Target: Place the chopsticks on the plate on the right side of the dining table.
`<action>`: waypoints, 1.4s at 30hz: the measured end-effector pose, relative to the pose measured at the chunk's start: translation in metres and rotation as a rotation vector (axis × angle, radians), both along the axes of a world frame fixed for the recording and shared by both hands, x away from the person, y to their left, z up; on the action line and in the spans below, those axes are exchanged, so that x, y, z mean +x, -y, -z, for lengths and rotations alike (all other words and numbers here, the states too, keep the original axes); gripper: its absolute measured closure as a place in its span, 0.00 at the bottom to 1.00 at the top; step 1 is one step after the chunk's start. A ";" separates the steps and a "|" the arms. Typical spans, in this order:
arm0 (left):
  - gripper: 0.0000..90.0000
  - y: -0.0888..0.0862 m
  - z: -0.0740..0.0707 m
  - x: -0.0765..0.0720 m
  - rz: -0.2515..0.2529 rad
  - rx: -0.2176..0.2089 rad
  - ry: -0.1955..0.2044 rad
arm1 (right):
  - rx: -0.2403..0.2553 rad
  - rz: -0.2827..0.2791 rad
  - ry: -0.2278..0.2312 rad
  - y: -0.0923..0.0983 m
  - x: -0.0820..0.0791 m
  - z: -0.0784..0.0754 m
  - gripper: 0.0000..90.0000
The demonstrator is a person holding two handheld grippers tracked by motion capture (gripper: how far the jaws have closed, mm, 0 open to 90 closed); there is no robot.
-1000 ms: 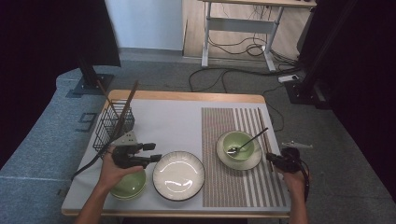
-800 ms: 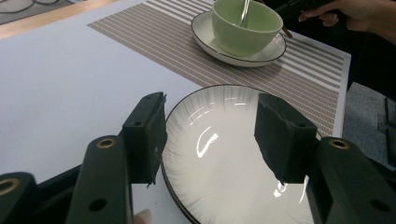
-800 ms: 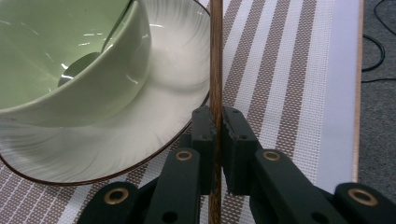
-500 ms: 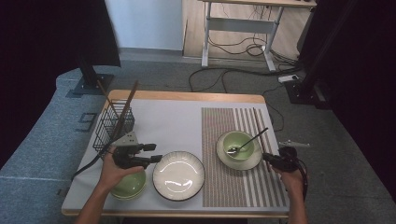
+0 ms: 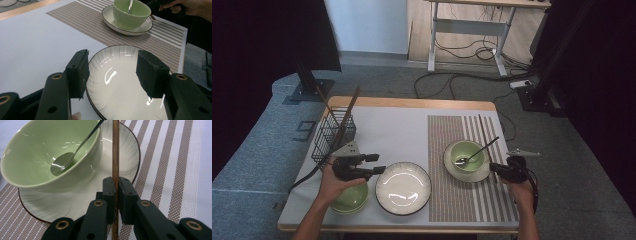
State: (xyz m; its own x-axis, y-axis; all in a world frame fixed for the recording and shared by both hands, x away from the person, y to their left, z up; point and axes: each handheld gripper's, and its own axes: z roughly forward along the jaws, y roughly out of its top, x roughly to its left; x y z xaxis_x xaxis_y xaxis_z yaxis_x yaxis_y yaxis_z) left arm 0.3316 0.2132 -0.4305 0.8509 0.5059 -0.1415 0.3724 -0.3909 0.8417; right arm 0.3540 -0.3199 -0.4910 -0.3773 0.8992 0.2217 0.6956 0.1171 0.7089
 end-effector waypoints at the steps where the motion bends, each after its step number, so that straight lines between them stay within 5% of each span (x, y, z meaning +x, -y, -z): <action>1: 0.49 0.000 0.000 0.000 0.001 0.002 -0.001 | -0.001 0.004 0.002 -0.001 0.001 0.001 0.94; 19: 0.49 0.004 0.004 0.001 0.013 0.017 -0.014 | 0.004 0.038 0.018 -0.004 0.006 0.005 0.94; 42: 0.49 0.007 0.007 0.002 0.022 0.030 -0.024 | -0.071 0.058 0.018 -0.014 0.012 0.004 0.94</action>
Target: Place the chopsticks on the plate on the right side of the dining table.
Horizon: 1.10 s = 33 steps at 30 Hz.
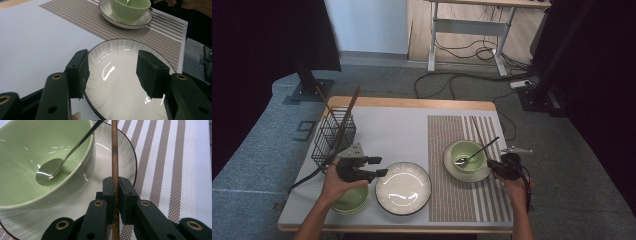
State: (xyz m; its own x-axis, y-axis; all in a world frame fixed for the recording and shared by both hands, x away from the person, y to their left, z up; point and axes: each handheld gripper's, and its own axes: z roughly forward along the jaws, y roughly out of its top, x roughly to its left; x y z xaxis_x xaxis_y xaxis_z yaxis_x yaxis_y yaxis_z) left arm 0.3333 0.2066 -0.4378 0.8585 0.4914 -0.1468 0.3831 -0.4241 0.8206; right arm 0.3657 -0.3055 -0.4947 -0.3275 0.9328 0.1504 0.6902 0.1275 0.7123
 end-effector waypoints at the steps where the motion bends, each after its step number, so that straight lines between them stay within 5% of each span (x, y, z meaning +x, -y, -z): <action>1: 0.48 0.000 0.000 0.000 0.000 0.001 0.000 | -0.004 -0.002 0.000 0.000 0.000 0.000 0.94; 18: 0.49 0.000 0.000 -0.001 0.002 0.001 0.000 | -0.066 -0.033 -0.020 -0.008 0.006 0.000 0.93; 33: 0.48 -0.001 -0.001 -0.001 0.001 0.002 0.002 | -0.046 -0.068 -0.020 -0.005 0.001 0.000 0.92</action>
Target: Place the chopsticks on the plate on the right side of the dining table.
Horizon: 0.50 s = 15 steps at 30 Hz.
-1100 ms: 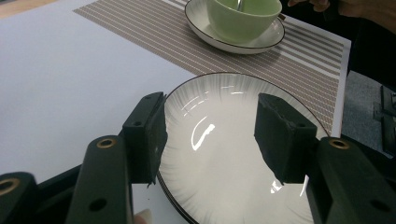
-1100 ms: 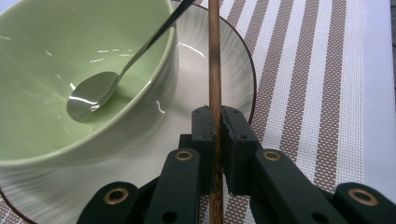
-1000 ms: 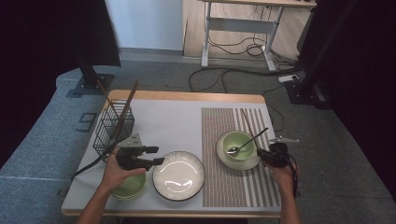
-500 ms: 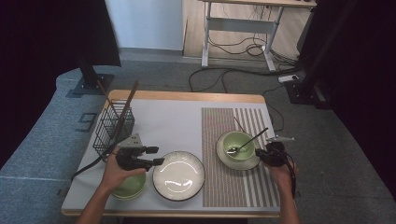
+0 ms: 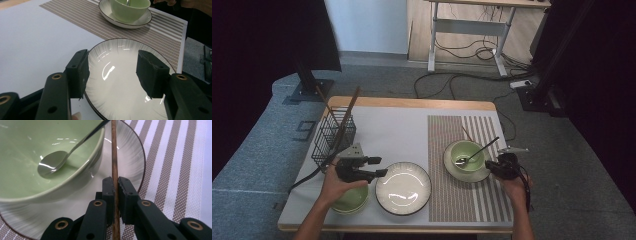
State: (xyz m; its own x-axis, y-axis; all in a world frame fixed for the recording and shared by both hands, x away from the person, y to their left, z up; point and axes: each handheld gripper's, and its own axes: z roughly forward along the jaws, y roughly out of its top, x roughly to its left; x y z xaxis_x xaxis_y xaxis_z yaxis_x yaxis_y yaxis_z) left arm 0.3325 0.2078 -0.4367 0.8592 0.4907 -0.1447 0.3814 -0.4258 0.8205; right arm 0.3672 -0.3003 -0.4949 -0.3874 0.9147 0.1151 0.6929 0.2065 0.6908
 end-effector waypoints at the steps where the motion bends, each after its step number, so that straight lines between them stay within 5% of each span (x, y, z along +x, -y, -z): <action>1: 0.48 0.000 0.000 0.000 0.000 0.000 0.000 | 0.002 -0.008 -0.001 0.000 0.000 0.000 0.92; 15: 0.48 -0.003 -0.002 -0.001 -0.001 -0.009 0.004 | 0.035 -0.031 0.034 0.006 -0.013 -0.009 0.71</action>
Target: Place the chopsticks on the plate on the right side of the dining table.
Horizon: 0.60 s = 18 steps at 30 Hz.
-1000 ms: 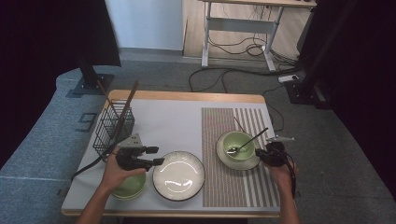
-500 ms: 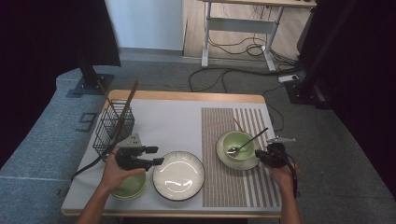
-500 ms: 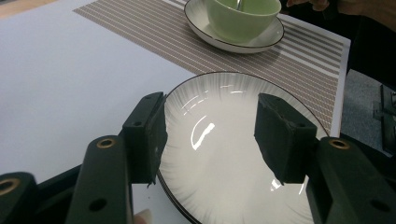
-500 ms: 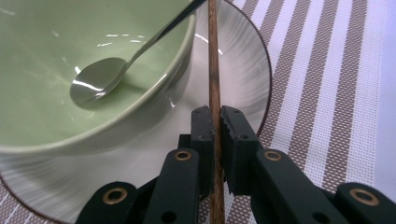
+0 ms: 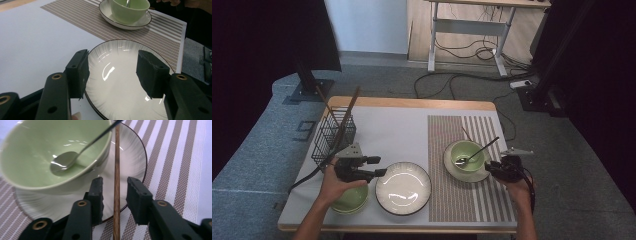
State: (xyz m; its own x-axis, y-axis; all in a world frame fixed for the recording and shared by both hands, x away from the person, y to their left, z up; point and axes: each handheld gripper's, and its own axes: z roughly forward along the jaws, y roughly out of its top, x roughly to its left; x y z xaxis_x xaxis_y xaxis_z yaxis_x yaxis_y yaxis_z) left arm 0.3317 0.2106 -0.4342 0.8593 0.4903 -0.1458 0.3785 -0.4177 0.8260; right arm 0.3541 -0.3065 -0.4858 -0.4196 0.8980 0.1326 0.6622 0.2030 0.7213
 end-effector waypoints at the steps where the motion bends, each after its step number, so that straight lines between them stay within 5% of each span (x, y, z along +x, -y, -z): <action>1: 0.48 0.000 0.000 0.000 0.000 0.000 0.001 | 0.005 -0.003 0.005 0.001 -0.002 -0.002 0.70; 7: 0.48 -0.003 -0.002 -0.001 -0.010 -0.006 0.008 | 0.047 0.008 0.058 0.008 -0.011 -0.015 0.64; 18: 0.46 -0.005 -0.006 -0.001 -0.053 -0.017 0.003 | 0.131 0.014 0.135 -0.012 -0.023 -0.037 0.58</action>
